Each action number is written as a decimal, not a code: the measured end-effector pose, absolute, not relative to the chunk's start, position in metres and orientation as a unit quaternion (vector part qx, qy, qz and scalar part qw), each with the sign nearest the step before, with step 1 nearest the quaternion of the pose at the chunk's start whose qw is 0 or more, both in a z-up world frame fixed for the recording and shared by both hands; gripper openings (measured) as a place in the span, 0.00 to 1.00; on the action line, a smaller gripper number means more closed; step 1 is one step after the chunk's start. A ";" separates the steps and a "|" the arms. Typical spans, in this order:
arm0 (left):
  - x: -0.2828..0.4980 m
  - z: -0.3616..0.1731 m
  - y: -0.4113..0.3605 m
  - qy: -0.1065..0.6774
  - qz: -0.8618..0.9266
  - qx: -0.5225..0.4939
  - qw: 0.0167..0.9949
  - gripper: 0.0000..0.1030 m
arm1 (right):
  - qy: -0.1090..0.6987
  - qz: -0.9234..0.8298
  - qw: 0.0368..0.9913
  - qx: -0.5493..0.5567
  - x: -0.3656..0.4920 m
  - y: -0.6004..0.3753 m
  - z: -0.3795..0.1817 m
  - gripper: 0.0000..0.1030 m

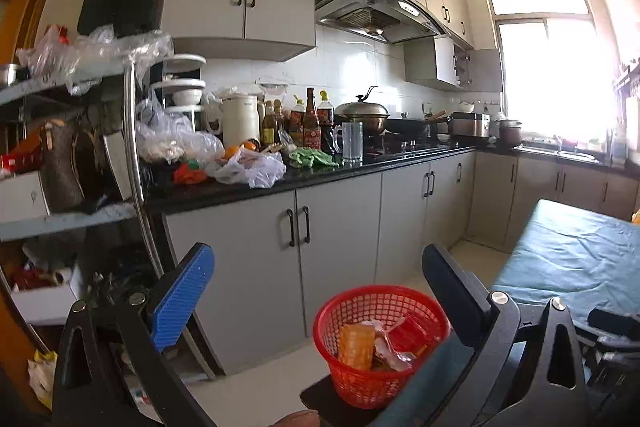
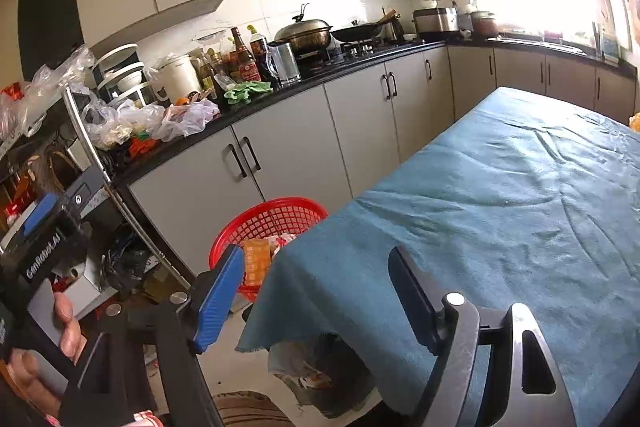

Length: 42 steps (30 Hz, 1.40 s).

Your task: Collect trash

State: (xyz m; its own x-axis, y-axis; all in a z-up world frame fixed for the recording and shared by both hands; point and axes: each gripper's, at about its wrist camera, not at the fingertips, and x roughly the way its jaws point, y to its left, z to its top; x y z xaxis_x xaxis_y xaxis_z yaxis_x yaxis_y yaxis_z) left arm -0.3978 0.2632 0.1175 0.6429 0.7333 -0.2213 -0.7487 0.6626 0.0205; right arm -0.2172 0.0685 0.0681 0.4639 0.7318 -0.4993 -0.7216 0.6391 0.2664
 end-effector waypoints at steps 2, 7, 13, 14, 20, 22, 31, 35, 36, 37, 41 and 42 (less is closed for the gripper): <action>-0.400 0.111 0.263 0.114 0.410 -0.041 0.904 1.00 | 0.294 0.428 0.855 0.003 -0.224 0.067 0.064 0.77; -0.398 0.089 0.262 0.153 0.407 -0.054 0.899 1.00 | 0.292 0.426 0.856 -0.007 -0.236 0.063 0.053 0.78; -0.385 0.068 0.263 0.209 0.422 -0.052 0.881 1.00 | 0.290 0.420 0.860 -0.009 -0.242 0.058 0.048 0.80; -0.382 0.065 0.262 0.217 0.425 -0.049 0.877 1.00 | 0.291 0.418 0.860 -0.011 -0.243 0.059 0.047 0.81; -0.374 0.051 0.265 0.254 0.435 -0.031 0.863 1.00 | 0.297 0.413 0.860 -0.029 -0.245 0.067 0.040 0.81; -0.373 0.045 0.267 0.264 0.431 -0.034 0.862 1.00 | 0.299 0.413 0.860 -0.034 -0.246 0.069 0.038 0.81; -0.371 0.032 0.275 0.288 0.414 -0.042 0.862 1.00 | 0.308 0.412 0.856 -0.048 -0.248 0.083 0.031 0.81; -0.370 0.028 0.279 0.294 0.413 -0.044 0.861 1.00 | 0.308 0.409 0.857 -0.053 -0.249 0.087 0.030 0.81; -0.371 0.027 0.281 0.295 0.413 -0.046 0.861 1.00 | 0.308 0.408 0.858 -0.053 -0.249 0.088 0.029 0.81; -0.371 0.027 0.282 0.297 0.412 -0.048 0.860 1.00 | 0.308 0.408 0.858 -0.054 -0.249 0.089 0.029 0.82; -0.371 0.026 0.284 0.299 0.412 -0.051 0.859 1.00 | 0.310 0.407 0.858 -0.055 -0.249 0.090 0.028 0.82; -0.371 0.026 0.284 0.299 0.413 -0.051 0.859 1.00 | 0.310 0.407 0.857 -0.055 -0.249 0.091 0.028 0.82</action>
